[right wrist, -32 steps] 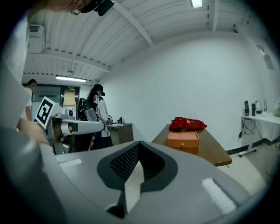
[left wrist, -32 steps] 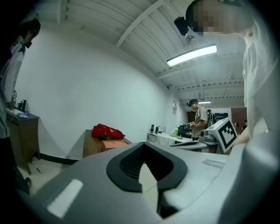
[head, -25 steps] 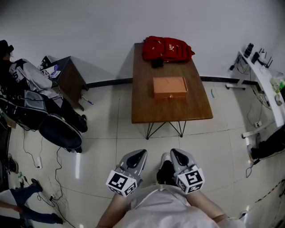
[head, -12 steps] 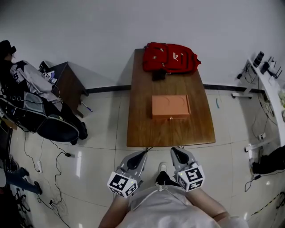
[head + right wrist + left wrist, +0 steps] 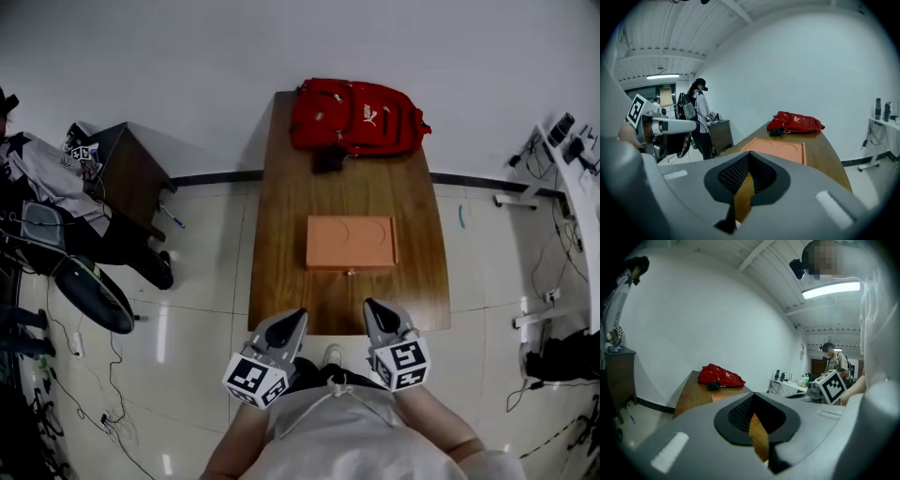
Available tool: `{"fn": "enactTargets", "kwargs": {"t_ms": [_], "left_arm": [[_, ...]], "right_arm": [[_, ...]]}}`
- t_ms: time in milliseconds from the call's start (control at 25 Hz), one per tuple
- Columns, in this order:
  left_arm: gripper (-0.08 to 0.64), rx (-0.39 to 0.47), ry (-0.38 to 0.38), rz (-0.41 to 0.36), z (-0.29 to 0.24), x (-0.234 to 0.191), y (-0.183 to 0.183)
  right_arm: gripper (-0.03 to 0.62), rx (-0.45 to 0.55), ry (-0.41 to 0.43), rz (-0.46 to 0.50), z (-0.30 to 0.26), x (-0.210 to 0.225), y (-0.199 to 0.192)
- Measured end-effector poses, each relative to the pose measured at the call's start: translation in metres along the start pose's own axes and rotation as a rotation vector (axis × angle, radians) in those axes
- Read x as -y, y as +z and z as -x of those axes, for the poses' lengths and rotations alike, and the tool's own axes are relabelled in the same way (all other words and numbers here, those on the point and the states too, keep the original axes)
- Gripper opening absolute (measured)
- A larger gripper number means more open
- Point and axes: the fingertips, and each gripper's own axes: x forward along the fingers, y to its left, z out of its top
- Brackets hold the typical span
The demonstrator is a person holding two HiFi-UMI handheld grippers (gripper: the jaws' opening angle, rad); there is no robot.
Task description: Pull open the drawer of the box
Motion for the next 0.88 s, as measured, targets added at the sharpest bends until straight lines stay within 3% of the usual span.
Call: {"fn": "enactTargets", "kwargs": {"t_ms": [400, 880], "left_arm": [[0.005, -0.066, -0.007, 0.054, -0.043, -0.038, -0.015], [0.005, -0.194, -0.077, 0.111, -0.082, -0.087, -0.061]], "right_arm": [[0.007, -0.184, -0.034, 0.0, -0.063, 0.024, -0.038], [0.092, -0.335, -0.143, -0.103, -0.125, 0.048, -0.086]]}}
